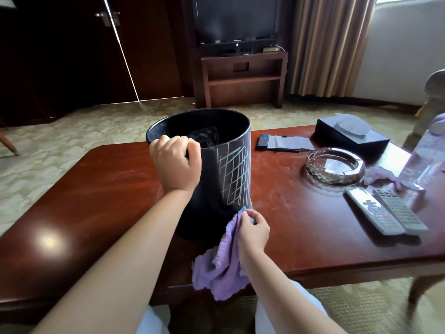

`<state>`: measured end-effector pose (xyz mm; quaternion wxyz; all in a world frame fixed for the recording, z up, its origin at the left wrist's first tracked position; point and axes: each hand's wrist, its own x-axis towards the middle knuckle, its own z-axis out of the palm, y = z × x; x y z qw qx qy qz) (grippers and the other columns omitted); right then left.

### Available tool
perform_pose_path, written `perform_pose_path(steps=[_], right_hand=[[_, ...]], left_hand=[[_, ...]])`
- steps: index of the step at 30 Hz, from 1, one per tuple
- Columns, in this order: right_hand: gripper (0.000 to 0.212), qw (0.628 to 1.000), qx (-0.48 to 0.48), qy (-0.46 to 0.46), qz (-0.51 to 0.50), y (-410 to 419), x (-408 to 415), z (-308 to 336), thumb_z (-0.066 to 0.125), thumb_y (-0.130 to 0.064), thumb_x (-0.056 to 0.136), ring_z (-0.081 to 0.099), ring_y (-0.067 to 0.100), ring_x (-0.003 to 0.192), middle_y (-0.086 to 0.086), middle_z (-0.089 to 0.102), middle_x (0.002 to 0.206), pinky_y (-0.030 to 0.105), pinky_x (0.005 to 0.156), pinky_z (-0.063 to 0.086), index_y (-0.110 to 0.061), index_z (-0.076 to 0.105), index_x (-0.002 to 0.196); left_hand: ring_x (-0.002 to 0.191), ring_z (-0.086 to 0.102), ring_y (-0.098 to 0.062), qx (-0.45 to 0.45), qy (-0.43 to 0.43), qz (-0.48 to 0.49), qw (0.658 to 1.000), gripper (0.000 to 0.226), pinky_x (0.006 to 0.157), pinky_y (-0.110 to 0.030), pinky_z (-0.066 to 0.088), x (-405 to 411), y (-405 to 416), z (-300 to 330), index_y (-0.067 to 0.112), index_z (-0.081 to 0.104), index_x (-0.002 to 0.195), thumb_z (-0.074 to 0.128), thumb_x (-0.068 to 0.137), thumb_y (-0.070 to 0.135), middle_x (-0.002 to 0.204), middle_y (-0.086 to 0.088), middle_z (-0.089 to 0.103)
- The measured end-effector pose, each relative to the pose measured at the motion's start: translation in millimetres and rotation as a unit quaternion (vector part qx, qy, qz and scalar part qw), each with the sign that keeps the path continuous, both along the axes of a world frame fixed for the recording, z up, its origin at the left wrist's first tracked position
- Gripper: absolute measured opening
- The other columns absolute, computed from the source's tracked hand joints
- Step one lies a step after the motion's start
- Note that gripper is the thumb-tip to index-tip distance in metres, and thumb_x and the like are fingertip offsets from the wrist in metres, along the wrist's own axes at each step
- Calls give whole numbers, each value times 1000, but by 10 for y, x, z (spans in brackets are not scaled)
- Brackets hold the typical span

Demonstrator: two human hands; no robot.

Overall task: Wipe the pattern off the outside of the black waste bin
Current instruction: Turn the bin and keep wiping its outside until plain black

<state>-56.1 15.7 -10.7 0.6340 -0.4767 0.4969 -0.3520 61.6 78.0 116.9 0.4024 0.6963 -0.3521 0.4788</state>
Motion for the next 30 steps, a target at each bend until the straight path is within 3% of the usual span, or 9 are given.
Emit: perform_pose_path(steps=[3, 7, 12, 16, 21, 25, 30], right_hand=[[7, 999, 43, 30, 5, -21, -12, -63, 60, -16, 85, 61, 19, 85, 1, 67, 88, 27, 77, 44, -19, 66, 84], [6, 998, -55, 1, 16, -17, -28, 16, 61, -18, 87, 57, 11, 80, -5, 64, 82, 16, 70, 36, -16, 67, 87], [9, 1000, 3, 19, 14, -22, -53, 19, 59, -18, 88, 56, 14, 83, -3, 64, 88, 22, 74, 37, -16, 68, 91], [5, 994, -104, 14, 37, -25, -39, 66, 60, -20, 88, 57, 11, 83, -6, 64, 85, 19, 73, 36, -20, 65, 87], [7, 996, -30, 58, 55, -111, -63, -19, 58, -20, 88, 57, 16, 81, -2, 64, 86, 24, 73, 38, -18, 65, 88], [4, 991, -120, 13, 49, -64, -42, 105, 61, -18, 88, 56, 10, 80, -8, 63, 81, 19, 73, 36, -19, 64, 85], [5, 995, -90, 29, 44, -66, -76, 118, 60, -19, 88, 56, 12, 80, -7, 62, 81, 21, 69, 36, -20, 64, 85]], left_hand=[[54, 27, -17, 0, -3, 0, 1000, 34, 62, -32, 23, -3, -4, -1, 17, 26, 52, 39, 83, 13, 50, 7, 24], [53, 28, -19, -3, 5, 2, 1000, 34, 62, -32, 24, 16, -15, -18, 16, 27, 51, 39, 83, 13, 49, 5, 25], [54, 28, -18, -2, 9, 2, 1000, 34, 63, -32, 25, 2, -10, -16, 16, 28, 51, 39, 83, 14, 48, 5, 26], [54, 29, -18, -8, 7, 2, 1000, 34, 64, -33, 27, 6, -13, -16, 16, 28, 51, 39, 83, 14, 48, 4, 27], [53, 29, -19, -3, 5, 2, 1000, 34, 64, -34, 27, -2, -10, -11, 16, 28, 51, 39, 83, 14, 48, 4, 27], [53, 29, -19, -7, 3, 3, 1000, 34, 63, -33, 26, 10, -18, -15, 16, 28, 51, 39, 83, 13, 49, 5, 27], [53, 29, -18, -3, 1, 4, 1000, 33, 63, -32, 25, -1, -13, -8, 16, 28, 51, 39, 83, 14, 49, 5, 27]])
